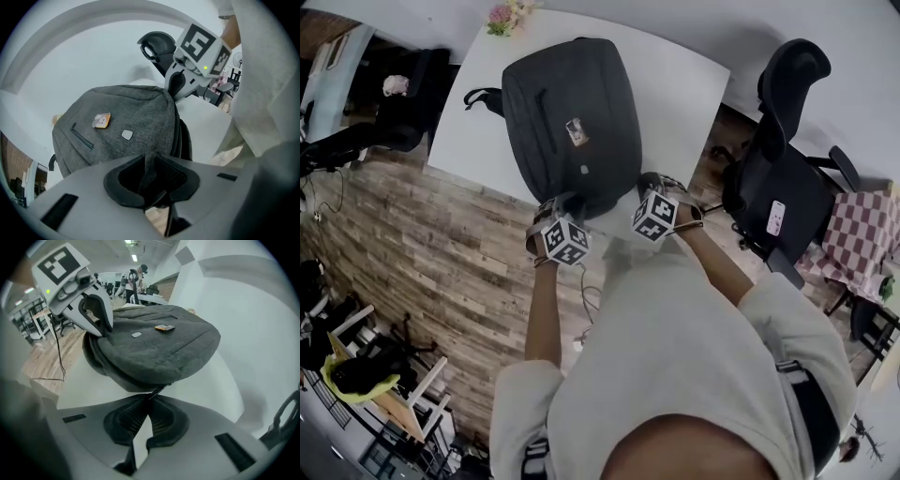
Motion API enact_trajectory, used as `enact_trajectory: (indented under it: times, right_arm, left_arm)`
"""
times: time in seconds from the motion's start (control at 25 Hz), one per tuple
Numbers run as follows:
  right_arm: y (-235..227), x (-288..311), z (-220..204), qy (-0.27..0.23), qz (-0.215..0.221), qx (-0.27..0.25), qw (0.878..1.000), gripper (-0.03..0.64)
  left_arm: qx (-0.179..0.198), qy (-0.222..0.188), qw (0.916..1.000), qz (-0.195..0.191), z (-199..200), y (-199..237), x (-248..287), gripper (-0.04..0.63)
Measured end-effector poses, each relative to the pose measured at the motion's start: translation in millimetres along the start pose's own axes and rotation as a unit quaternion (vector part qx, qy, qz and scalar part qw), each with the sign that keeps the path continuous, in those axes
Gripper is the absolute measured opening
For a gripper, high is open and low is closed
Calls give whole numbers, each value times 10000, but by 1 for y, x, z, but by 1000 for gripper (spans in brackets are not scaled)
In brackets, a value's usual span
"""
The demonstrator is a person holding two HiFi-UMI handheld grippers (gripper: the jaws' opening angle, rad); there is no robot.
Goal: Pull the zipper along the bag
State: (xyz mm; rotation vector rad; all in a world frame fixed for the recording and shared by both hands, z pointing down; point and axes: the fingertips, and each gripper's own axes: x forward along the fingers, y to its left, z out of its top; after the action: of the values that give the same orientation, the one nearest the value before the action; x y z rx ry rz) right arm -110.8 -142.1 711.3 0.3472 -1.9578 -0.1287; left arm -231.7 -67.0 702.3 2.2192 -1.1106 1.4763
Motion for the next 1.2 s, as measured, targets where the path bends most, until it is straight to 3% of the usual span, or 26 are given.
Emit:
enact_trajectory:
  times: [0.16, 0.28, 0.36, 0.48, 0.56, 0.6, 0.68, 0.76, 0.84, 1.0, 1.2]
  right_arm:
    - [75, -5, 2, 0, 598, -379, 9975, 9]
    - [102, -17, 5, -166, 743, -216, 9969, 12]
    - [81, -21, 2, -322, 357, -111, 9988, 12]
    - [27, -22, -11, -479, -130, 835, 9953, 14]
    - [-11, -17, -20, -509, -333, 1174, 9912, 14]
    - [-25, -13, -22, -511, -316, 1238, 9905, 31]
    - [-39, -8, -20, -543, 29, 1378, 9890, 210]
    - [-43, -6, -12, -656, 386, 1518, 9855, 237]
    - [-46, -1, -8, -684, 462, 1293, 9882, 244]
    - [-43, 8, 0, -610, 561, 244, 9963, 224]
    - [-37, 11, 3, -761, 1234, 16, 9894, 182]
  left_arm:
    - [-159, -190, 9997, 29, 14, 0, 5, 92]
    - [-217, -307, 9993, 64, 20, -2, 5, 92]
    - [-215, -324, 9992, 31, 19, -1, 5, 92]
    - [-195, -280, 9994, -2, 19, -2, 7, 91]
    - [-177, -270, 9995, 36, 20, -2, 9, 89]
    - [-167, -281, 9994, 57, 20, -3, 9, 88]
    - [-135, -303, 9994, 84, 21, -3, 9, 86]
    - [-101, -296, 9995, 93, 20, -3, 9, 81]
    - [-70, -286, 9995, 100, 21, -4, 9, 76]
    - [-31, -289, 9995, 99, 22, -6, 9, 72]
    - [19, -267, 9996, 77, 21, -6, 9, 66]
